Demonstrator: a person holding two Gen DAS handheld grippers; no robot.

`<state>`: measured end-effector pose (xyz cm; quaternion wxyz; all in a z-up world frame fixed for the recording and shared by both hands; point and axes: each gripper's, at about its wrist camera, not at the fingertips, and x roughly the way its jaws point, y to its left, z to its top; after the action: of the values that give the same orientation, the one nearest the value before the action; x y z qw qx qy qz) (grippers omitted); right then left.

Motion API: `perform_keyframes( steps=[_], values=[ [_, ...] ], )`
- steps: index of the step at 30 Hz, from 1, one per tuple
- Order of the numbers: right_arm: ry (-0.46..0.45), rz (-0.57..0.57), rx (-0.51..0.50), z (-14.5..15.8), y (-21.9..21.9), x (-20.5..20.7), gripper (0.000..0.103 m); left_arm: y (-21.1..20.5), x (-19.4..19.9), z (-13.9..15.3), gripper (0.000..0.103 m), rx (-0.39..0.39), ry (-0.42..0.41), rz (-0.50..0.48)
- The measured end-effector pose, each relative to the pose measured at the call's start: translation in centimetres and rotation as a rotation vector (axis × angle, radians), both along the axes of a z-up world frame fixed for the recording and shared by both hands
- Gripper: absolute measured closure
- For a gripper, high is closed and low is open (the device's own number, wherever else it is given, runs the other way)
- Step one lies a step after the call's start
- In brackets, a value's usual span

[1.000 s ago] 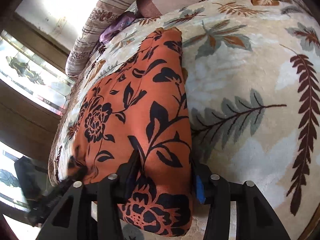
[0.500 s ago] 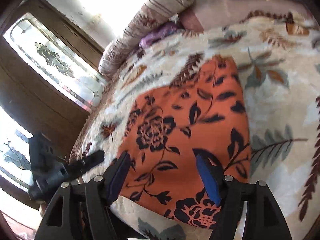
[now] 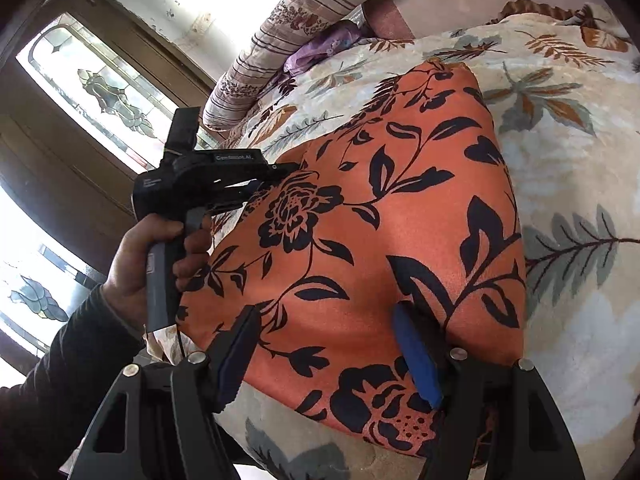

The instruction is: Fold small clothes

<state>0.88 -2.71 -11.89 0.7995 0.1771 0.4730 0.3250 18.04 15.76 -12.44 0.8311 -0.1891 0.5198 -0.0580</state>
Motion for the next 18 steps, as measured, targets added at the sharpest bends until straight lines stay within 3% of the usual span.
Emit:
perform_keyframes(
  steps=[4,7,9,10,11,13,14,15,18],
  values=[
    [-0.001,-0.003,0.011,0.1,-0.5,-0.4,0.031,0.0,-1.7,2.1,0.071,0.063,-0.024,0.021],
    [0.009,-0.011,0.026,0.2,-0.7,-0.3,0.031,-0.3,-5.2,4.8,0.07,0.048,-0.092,0.026],
    [0.013,-0.018,0.032,0.1,-0.8,-0.3,0.031,-0.5,-8.4,6.1,0.058,0.034,-0.135,0.037],
    [0.015,-0.02,0.034,0.1,-0.9,-0.4,0.031,-0.7,-9.8,6.3,0.057,0.025,-0.144,0.043],
    [0.02,-0.019,0.036,0.1,-0.9,0.0,0.031,-1.1,-10.9,5.8,0.057,0.027,-0.135,0.052],
    [0.034,-0.023,0.045,0.0,-1.1,0.2,0.031,-1.6,-12.4,2.7,0.06,0.093,-0.022,0.078],
    [0.044,-0.023,0.05,-0.1,-1.2,0.3,0.031,-1.3,-13.0,0.6,0.058,0.063,0.017,0.098],
    [0.06,-0.023,0.057,-0.1,-1.3,0.5,0.031,-0.7,-13.8,0.1,0.057,0.012,-0.019,0.132],
    [0.115,-0.041,0.066,0.6,-2.0,0.3,0.031,-1.0,-14.9,2.2,0.058,0.037,-0.039,0.159]
  ],
)
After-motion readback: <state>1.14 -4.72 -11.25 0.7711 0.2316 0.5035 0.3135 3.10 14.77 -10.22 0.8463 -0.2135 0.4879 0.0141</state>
